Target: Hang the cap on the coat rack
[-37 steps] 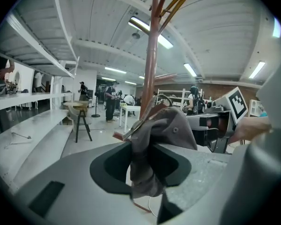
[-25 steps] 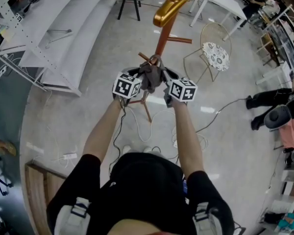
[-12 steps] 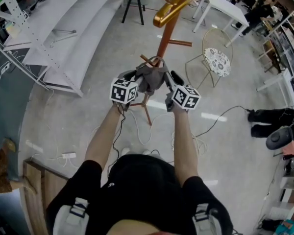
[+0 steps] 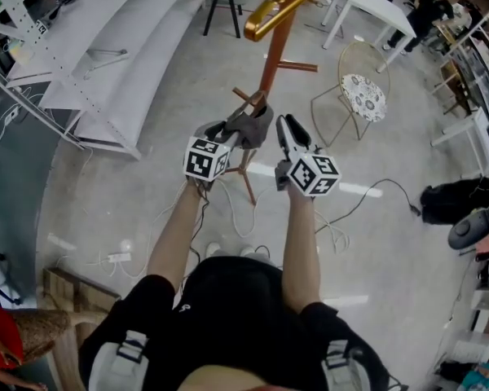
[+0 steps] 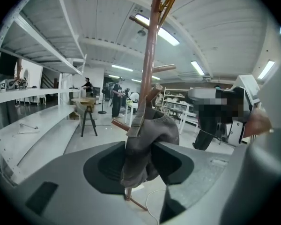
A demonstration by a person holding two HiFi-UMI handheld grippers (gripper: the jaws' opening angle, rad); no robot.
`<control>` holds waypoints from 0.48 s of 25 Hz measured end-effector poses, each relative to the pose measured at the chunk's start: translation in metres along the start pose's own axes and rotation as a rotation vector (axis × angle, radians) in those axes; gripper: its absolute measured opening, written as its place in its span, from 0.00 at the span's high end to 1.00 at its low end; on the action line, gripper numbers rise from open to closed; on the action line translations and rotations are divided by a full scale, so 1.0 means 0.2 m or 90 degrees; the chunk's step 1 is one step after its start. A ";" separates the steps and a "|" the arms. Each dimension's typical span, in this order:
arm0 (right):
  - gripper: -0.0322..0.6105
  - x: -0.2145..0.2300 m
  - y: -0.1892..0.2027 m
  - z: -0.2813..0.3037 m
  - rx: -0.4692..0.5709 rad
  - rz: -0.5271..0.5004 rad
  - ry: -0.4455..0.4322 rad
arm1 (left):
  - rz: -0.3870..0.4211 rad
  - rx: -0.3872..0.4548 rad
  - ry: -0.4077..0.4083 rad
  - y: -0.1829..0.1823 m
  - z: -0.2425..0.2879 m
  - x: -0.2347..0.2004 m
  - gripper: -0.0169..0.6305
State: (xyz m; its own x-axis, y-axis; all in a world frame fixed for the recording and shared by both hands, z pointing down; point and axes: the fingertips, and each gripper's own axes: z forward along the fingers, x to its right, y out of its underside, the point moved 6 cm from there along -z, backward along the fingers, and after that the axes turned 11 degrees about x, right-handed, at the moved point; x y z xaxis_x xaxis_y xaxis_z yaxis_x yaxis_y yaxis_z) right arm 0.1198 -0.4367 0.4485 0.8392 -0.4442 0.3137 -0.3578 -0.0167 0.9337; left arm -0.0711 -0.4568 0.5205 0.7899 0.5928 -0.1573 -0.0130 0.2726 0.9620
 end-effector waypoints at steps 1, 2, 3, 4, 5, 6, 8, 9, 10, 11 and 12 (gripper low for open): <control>0.84 -0.01 -0.01 -0.02 0.008 0.000 0.000 | -0.008 0.011 -0.001 -0.01 -0.02 0.01 0.73; 0.86 -0.02 -0.02 -0.04 0.015 0.001 -0.001 | -0.018 0.025 -0.003 -0.02 -0.04 0.01 0.72; 0.86 -0.02 -0.03 -0.05 0.019 0.001 -0.003 | -0.029 0.042 -0.009 -0.04 -0.07 0.02 0.72; 0.86 -0.03 -0.04 -0.06 0.022 0.001 -0.005 | -0.038 0.060 -0.015 -0.06 -0.09 0.02 0.72; 0.86 -0.03 -0.05 -0.07 0.025 0.001 -0.007 | -0.045 0.077 -0.022 -0.08 -0.12 0.02 0.72; 0.87 -0.03 -0.06 -0.08 0.029 0.001 -0.008 | -0.051 0.093 -0.029 -0.10 -0.15 0.02 0.72; 0.91 -0.03 -0.08 -0.10 0.047 0.001 -0.008 | -0.062 0.134 -0.036 -0.17 -0.19 0.02 0.73; 0.93 -0.04 -0.10 -0.11 0.056 -0.003 -0.008 | -0.067 0.156 -0.037 -0.21 -0.21 0.02 0.73; 0.94 -0.04 -0.11 -0.11 0.064 -0.010 -0.009 | -0.070 0.176 -0.039 -0.26 -0.23 0.03 0.73; 0.94 -0.05 -0.13 -0.11 0.069 -0.019 -0.011 | -0.071 0.195 -0.041 -0.30 -0.25 0.04 0.73; 0.95 -0.06 -0.15 -0.11 0.073 -0.028 -0.013 | -0.070 0.211 -0.043 -0.34 -0.27 0.05 0.73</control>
State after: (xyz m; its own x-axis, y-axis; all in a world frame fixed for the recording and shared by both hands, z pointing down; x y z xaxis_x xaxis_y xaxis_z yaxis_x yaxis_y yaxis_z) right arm 0.1306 -0.4108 0.4204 0.8473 -0.4583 0.2685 -0.3663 -0.1381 0.9202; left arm -0.0957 -0.4297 0.4409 0.8146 0.5189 -0.2591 0.2650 0.0643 0.9621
